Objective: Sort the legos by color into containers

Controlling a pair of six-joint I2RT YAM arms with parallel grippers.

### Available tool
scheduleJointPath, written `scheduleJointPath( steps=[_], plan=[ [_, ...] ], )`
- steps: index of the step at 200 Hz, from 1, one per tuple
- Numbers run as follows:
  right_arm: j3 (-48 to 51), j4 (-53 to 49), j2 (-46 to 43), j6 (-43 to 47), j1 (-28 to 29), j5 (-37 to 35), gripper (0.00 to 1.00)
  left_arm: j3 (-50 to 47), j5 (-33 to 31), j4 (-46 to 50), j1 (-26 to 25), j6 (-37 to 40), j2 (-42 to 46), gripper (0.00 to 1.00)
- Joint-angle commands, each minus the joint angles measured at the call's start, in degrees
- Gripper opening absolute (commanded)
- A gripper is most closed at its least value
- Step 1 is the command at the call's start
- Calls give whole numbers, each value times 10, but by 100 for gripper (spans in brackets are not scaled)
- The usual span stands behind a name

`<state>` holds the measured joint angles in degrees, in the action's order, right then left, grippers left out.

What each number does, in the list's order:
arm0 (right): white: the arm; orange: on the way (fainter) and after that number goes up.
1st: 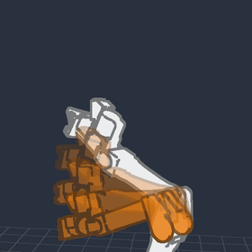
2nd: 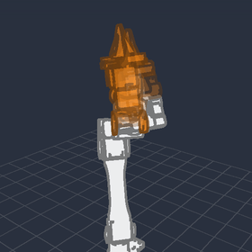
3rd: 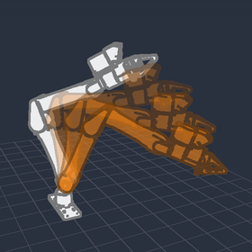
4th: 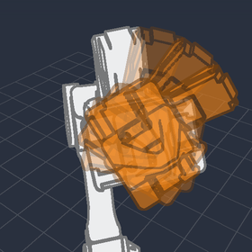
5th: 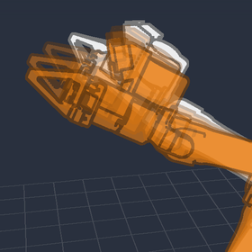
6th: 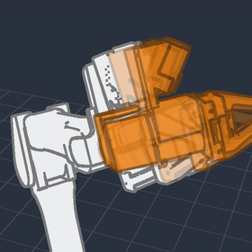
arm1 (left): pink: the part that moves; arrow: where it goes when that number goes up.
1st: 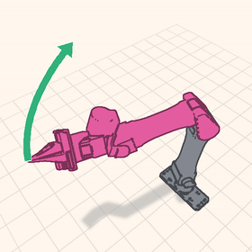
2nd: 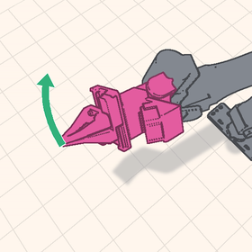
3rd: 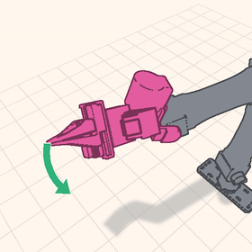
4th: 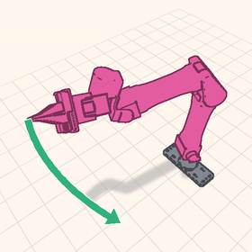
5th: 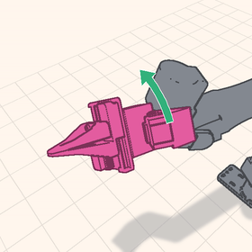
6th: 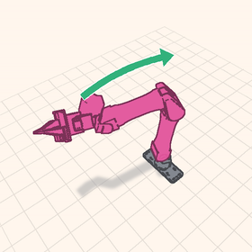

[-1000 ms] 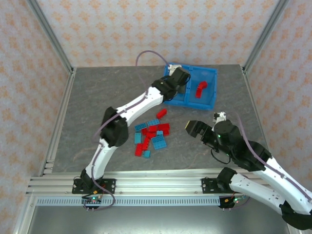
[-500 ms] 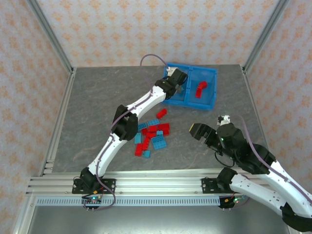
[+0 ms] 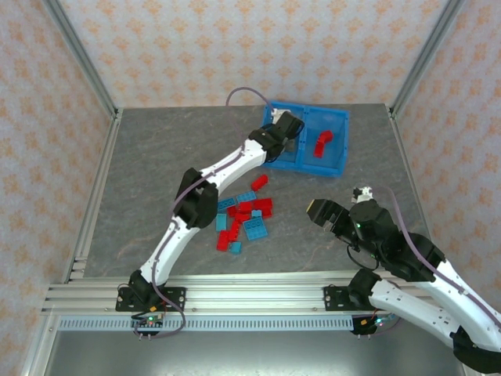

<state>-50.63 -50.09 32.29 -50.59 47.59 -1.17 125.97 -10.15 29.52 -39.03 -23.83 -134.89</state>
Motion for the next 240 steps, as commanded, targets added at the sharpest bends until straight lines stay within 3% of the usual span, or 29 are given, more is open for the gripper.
scheduleJointPath(
  steps=[1,26,41,69,96,106,145,203,221,240],
  plan=[
    [4,-9,10,2,4,-18,99,-130,33,-121,-10,38,220,44],
    [4,28,73,17,4,12,99,-342,103,-198,-10,115,427,45],
    [3,69,127,23,4,31,99,-435,139,-192,-12,185,539,54],
    [-19,127,248,14,4,18,99,-552,181,-99,-19,343,717,73],
    [-69,195,385,2,-10,46,99,-633,298,24,-19,508,833,98],
    [-98,203,443,-5,-21,63,99,-670,306,33,-19,539,870,100],
    [-255,163,646,19,-42,28,99,-784,274,-24,-18,580,931,100],
    [-412,109,846,15,-56,-3,96,-805,265,12,-18,624,925,100],
    [-421,115,873,10,-62,1,89,-816,270,3,-17,626,934,100],
    [-412,133,888,5,-65,9,75,-821,269,-1,-18,637,938,100]
  ],
)
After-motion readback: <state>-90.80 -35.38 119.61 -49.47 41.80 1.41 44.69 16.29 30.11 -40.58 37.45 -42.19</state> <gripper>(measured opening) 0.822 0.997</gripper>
